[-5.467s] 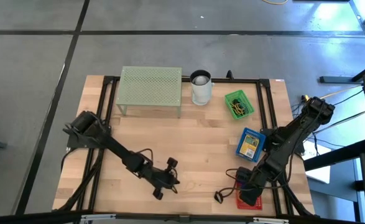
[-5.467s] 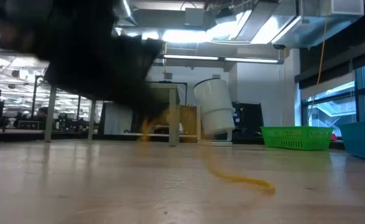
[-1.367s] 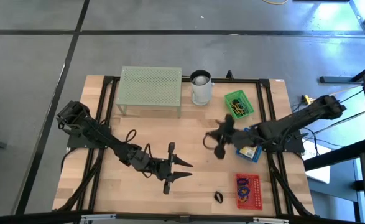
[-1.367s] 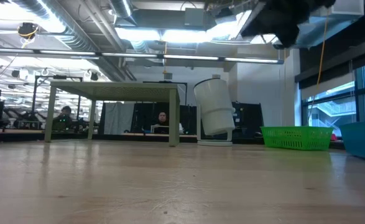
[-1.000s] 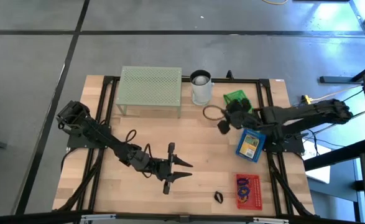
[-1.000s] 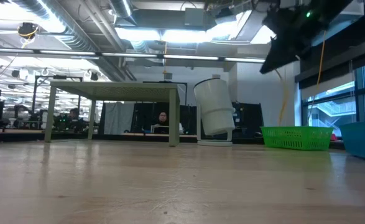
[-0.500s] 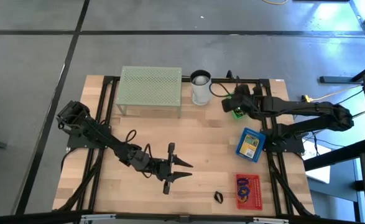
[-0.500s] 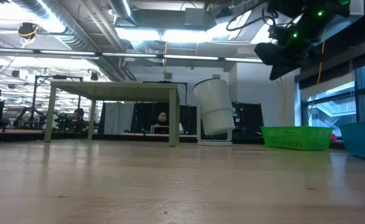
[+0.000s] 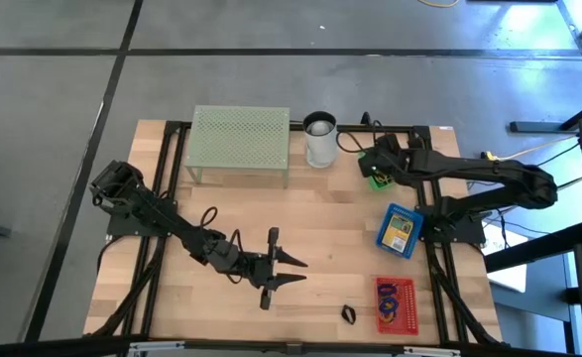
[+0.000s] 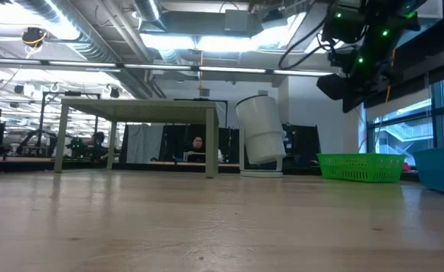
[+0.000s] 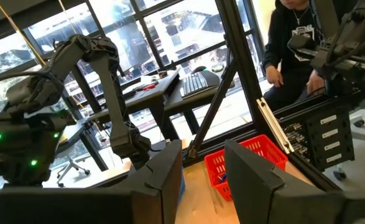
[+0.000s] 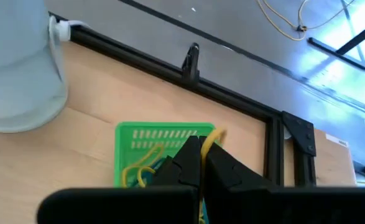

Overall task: Pick & Place Office Desk Supplies
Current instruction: Put the yellow rubber band into the green bin, then put the black rubber band into the green bin

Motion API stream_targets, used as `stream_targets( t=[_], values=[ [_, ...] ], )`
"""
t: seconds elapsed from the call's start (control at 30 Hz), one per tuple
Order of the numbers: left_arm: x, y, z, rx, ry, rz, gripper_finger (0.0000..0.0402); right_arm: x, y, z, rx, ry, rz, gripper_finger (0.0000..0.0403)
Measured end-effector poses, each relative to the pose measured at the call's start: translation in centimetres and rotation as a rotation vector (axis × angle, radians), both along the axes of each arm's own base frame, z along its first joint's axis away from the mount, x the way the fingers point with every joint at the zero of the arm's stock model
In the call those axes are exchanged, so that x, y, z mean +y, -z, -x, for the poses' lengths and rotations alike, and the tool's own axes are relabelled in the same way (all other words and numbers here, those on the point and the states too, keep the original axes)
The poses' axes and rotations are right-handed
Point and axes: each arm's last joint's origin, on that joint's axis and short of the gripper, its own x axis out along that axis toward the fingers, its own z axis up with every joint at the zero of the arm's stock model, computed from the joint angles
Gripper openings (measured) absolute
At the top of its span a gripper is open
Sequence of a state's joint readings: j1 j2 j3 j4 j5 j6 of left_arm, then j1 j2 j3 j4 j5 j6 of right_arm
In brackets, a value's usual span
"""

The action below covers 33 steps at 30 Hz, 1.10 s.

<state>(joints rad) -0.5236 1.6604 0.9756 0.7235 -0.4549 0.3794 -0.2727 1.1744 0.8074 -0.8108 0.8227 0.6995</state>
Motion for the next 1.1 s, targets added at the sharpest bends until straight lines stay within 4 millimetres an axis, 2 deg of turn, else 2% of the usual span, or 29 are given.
stream_targets(
  t=[0.4,0.73,0.8,0.9,1.0,1.1],
  values=[
    [0.0,0.0,0.0,0.002,0.000,-0.001,0.0112,-0.5,1.1,-0.6,0.056,0.016,-0.016,0.0038],
    [0.0,0.0,0.0,0.002,0.000,-0.001,0.0109,-0.5,1.2,-0.5,0.074,0.016,-0.025,0.0151],
    [0.0,0.1,0.0,0.008,0.000,-0.005,0.0109,-0.4,1.4,-0.5,0.066,-0.001,-0.073,0.0171],
    [0.0,0.3,0.0,0.029,0.000,-0.017,0.0111,0.2,1.7,-0.8,0.015,-0.076,-0.253,0.0187],
    [0.0,0.6,0.0,0.052,0.001,-0.030,0.0111,1.5,1.9,-1.4,-0.023,-0.183,-0.409,0.0186],
    [0.0,0.7,0.0,0.067,0.001,-0.039,0.0109,3.4,2.0,-1.9,-0.031,-0.286,-0.480,0.0175]
  ],
)
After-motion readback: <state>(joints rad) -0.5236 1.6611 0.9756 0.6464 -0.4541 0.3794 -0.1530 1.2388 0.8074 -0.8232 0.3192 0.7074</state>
